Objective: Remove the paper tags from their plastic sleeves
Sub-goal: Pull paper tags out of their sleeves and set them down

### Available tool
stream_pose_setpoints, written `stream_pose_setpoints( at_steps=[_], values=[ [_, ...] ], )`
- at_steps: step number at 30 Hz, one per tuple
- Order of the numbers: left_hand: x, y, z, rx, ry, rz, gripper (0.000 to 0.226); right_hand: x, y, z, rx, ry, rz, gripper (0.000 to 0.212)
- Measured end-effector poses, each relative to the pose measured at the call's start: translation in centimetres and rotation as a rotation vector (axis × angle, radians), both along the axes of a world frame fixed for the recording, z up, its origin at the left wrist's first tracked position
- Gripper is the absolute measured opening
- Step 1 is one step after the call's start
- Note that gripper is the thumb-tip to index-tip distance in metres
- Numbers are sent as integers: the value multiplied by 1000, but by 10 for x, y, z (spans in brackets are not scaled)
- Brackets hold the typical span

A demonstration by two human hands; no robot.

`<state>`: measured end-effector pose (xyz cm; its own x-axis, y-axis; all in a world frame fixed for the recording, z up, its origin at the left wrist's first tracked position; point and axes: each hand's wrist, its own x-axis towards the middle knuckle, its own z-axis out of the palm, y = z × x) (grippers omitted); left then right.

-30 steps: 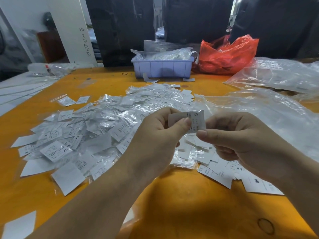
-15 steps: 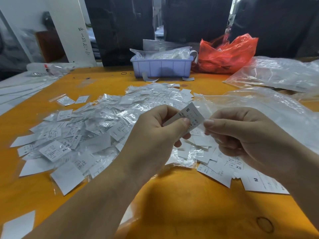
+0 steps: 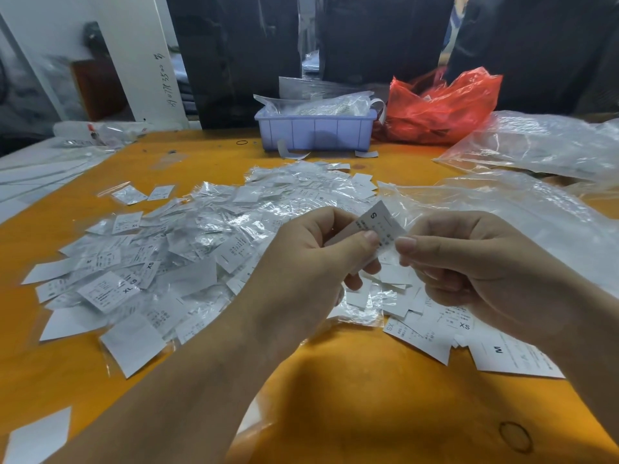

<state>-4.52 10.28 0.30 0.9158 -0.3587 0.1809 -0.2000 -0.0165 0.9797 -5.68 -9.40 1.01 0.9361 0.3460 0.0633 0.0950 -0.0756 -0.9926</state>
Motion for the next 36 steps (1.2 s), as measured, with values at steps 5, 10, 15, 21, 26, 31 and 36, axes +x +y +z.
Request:
stream_pose_setpoints(
  at_steps=[5, 10, 15, 21, 26, 31, 36],
  values=[
    [0, 1, 1, -38, 49, -32, 6, 0, 0, 2, 47, 6, -48, 22],
    [1, 1, 1, -54, 86, -86, 6, -1, 0, 4, 79, 20, -22, 24],
    [2, 1, 1, -55, 92, -131, 14, -1, 1, 3, 90, 22, -26, 27],
    [0, 0, 1, 9, 105, -182, 8, -2, 2, 3, 133, 42, -73, 35],
    [-3, -1, 3, 35, 156, -205, 16, -4, 2, 5, 147, 33, -108, 32],
    [-3, -2, 6, 54, 204, -240, 17, -5, 5, 6, 157, 10, -139, 18],
    [-3, -4, 6, 98, 214, -276, 20, -5, 6, 5, 135, 2, -124, 20]
  ],
)
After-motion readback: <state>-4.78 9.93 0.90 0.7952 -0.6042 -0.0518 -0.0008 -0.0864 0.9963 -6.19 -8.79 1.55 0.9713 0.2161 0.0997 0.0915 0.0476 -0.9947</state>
